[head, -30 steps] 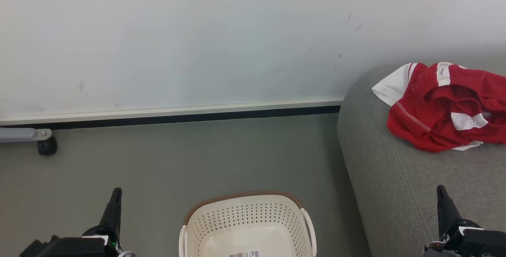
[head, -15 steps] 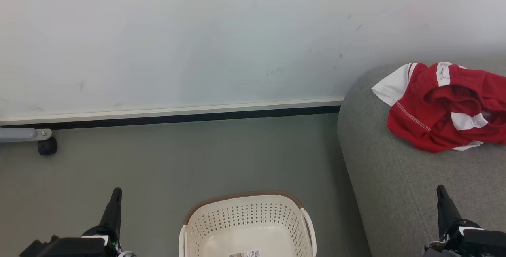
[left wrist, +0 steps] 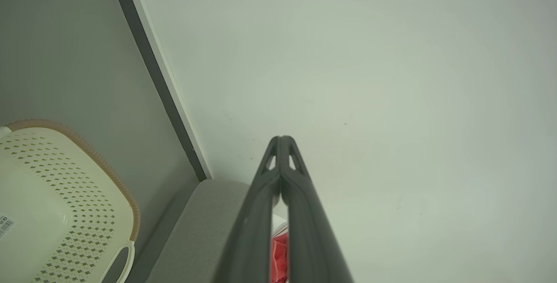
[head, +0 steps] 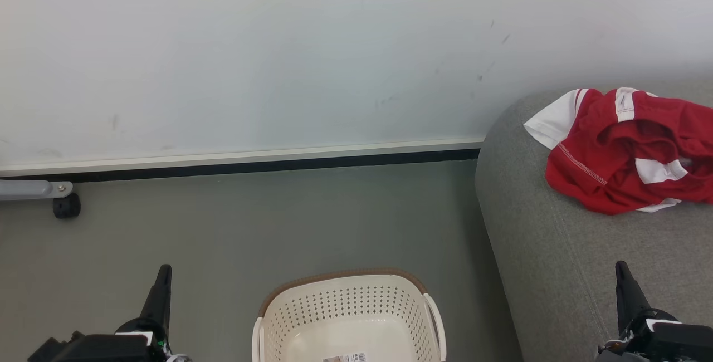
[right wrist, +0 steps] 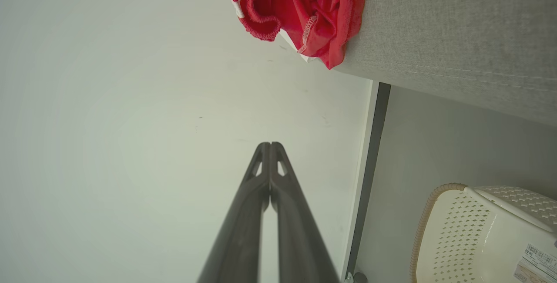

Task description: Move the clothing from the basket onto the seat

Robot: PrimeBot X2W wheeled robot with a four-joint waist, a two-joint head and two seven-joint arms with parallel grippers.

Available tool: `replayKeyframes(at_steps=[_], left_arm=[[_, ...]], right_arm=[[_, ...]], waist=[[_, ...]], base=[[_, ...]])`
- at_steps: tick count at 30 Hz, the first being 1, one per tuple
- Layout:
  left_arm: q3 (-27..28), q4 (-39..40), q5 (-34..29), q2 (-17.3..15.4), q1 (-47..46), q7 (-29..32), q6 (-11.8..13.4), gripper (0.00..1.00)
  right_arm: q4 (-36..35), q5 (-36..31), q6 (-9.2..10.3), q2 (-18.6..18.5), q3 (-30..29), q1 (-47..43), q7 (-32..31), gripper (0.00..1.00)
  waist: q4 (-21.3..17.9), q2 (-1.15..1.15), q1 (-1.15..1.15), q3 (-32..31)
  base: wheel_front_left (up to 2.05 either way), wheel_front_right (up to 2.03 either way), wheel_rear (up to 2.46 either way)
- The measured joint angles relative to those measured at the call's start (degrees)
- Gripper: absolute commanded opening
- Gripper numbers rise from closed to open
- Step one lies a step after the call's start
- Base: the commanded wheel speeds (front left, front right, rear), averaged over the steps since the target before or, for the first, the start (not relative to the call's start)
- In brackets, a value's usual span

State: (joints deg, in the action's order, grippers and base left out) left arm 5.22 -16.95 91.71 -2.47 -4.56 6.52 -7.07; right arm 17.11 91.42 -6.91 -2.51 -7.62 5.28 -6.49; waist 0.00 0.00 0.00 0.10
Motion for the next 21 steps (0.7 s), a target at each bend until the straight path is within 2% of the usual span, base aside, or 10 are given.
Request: replayKeyframes(at_steps=[21], left_arm=[[0.0,0.0,0.0,0.0,0.0,0.0,-0.01,0.0]], right_arm=[[0.0,0.01,0.0,0.0,0.0,0.0,0.0,0.0]], waist=[[0.0,0.0,0.0,0.0]], base=[[0.0,0.0,0.0]])
